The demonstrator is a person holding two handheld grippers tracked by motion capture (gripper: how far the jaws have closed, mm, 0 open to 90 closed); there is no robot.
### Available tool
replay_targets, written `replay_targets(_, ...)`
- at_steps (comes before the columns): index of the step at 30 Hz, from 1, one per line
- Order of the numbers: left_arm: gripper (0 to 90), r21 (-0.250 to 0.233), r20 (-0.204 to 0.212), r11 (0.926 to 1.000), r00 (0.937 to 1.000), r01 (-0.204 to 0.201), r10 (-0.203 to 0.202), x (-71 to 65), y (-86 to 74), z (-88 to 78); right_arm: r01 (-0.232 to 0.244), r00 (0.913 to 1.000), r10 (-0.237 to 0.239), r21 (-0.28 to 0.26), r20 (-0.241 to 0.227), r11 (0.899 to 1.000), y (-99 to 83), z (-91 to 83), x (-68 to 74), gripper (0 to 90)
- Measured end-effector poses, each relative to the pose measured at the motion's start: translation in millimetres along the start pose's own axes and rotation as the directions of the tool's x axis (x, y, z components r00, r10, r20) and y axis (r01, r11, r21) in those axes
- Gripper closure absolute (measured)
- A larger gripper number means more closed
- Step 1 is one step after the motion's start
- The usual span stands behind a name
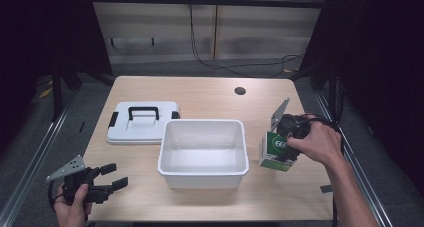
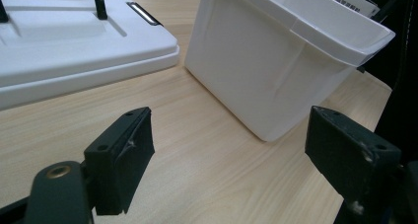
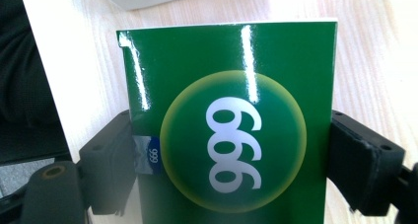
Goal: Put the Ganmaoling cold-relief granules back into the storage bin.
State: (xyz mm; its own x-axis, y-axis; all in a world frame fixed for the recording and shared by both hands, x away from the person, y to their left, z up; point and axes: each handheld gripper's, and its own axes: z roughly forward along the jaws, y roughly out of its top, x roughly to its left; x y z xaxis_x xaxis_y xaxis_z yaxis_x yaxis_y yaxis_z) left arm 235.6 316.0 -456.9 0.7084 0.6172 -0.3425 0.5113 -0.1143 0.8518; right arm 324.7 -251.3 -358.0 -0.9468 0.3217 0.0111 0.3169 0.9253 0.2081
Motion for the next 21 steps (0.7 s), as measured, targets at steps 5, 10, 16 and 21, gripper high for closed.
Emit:
replay_targets(5,18.6,0.000,0.002,1.0000,1.0000,-0.001,0.001,0.0,0.0,-0.3,-0.010,1.0000,0.010,-0.011,0.000,1.000,0.1,-9.1,1.7,15.8)
replay_targets(10,18.6,0.000,0.000,1.0000,1.0000,0.001,-0.001,0.3,0.1,-0.2,-0.017,0.9998,0.017,-0.021,0.007,1.000,-1.9,-17.1,2.3,15.8)
replay_targets(16,18.6,-0.002,0.000,1.0000,1.0000,0.003,-0.003,0.2,0.0,-0.6,-0.016,0.9992,0.018,-0.062,0.037,0.998,-2.4,-39.5,2.7,15.9)
replay_targets(21,18.6,-0.002,0.001,1.0000,1.0000,0.001,-0.001,-0.2,0.1,-0.3,-0.018,0.9986,0.021,-0.065,0.048,0.998,-0.1,-50.5,3.3,15.9)
